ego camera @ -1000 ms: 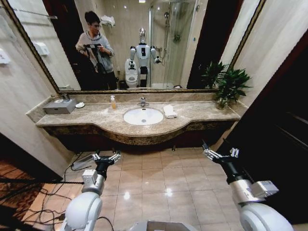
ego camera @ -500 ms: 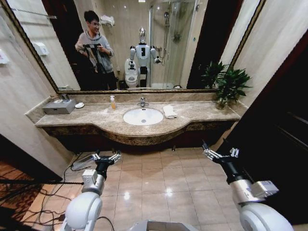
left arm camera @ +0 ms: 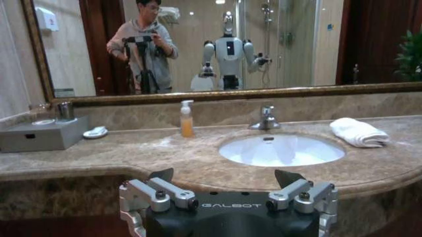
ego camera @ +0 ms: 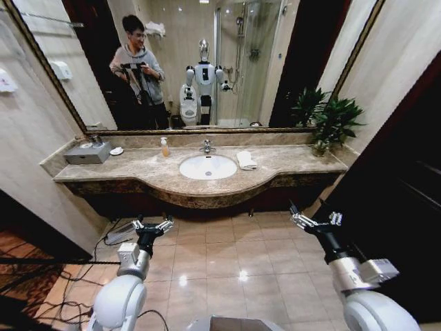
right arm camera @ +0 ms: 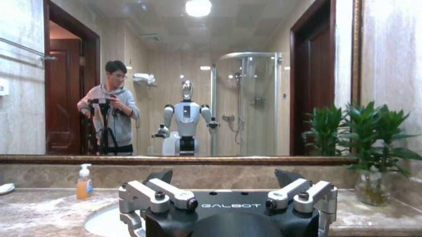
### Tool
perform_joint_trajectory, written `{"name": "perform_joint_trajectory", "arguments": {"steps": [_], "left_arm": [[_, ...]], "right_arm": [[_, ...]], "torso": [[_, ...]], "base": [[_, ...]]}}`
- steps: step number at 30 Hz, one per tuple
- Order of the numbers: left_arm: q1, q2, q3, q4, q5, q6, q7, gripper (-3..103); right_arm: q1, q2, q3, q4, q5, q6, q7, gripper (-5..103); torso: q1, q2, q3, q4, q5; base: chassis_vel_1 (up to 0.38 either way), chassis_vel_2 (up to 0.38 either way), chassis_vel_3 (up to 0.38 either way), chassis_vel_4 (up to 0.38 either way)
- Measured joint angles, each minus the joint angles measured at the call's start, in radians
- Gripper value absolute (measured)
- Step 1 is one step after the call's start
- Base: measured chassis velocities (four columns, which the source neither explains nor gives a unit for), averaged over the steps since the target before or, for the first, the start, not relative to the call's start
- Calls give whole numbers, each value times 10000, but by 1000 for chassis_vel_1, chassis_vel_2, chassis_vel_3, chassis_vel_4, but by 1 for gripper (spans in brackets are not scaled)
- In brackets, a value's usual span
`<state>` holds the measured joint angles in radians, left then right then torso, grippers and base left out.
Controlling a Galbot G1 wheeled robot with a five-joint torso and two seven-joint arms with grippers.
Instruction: Pick up the towel from the sink counter and wipe the mirror surface.
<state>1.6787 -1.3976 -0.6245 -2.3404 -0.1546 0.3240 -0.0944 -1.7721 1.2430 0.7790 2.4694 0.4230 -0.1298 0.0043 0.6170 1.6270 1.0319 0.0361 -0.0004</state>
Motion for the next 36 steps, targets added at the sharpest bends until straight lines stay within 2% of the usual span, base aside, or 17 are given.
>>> {"name": "perform_joint_trajectory", "arguments": {"steps": [6, 10, 17, 19, 22, 26, 29, 36], "left_arm": [[0, 0, -2, 0, 0, 0, -1, 100], [-1, -2, 2, 0, 0, 0, 0, 100], [-1, -2, 2, 0, 0, 0, 0, 100], [2, 0, 0, 0, 0, 0, 0, 100], [2, 0, 0, 0, 0, 0, 0, 100], [4, -1, -1, 0, 0, 0, 0, 100], [1, -1, 1, 0, 0, 0, 0, 100], [0, -1, 0, 0, 0, 0, 0, 100]], "right_arm": [[2, 1, -1, 0, 0, 0, 0, 100], [1, 0, 0, 0, 0, 0, 0, 100], [1, 0, 0, 0, 0, 0, 0, 100], [0, 0, 0, 0, 0, 0, 0, 100], [-1, 0, 0, 0, 0, 0, 0, 100], [-3, 0, 1, 0, 0, 0, 0, 100], [-6, 0, 0, 0, 0, 0, 0, 100], [1, 0, 0, 0, 0, 0, 0, 100]], "torso": [[5, -2, 2, 4, 2], [7, -2, 3, -2, 7], [1, -1, 1, -1, 9], [0, 0, 1, 4, -4], [-3, 1, 0, 1, 8], [-11, 6, -3, 3, 6], [-7, 4, -1, -4, 4], [6, -1, 3, 2, 4]], "base": [[133, 44, -92, -53], [19, -79, -36, 105], [113, -209, -120, 217], [194, -261, -222, 282], [234, -271, -204, 290], [115, -300, -162, 262], [71, -149, -78, 201], [-31, -62, 23, 66]]}}
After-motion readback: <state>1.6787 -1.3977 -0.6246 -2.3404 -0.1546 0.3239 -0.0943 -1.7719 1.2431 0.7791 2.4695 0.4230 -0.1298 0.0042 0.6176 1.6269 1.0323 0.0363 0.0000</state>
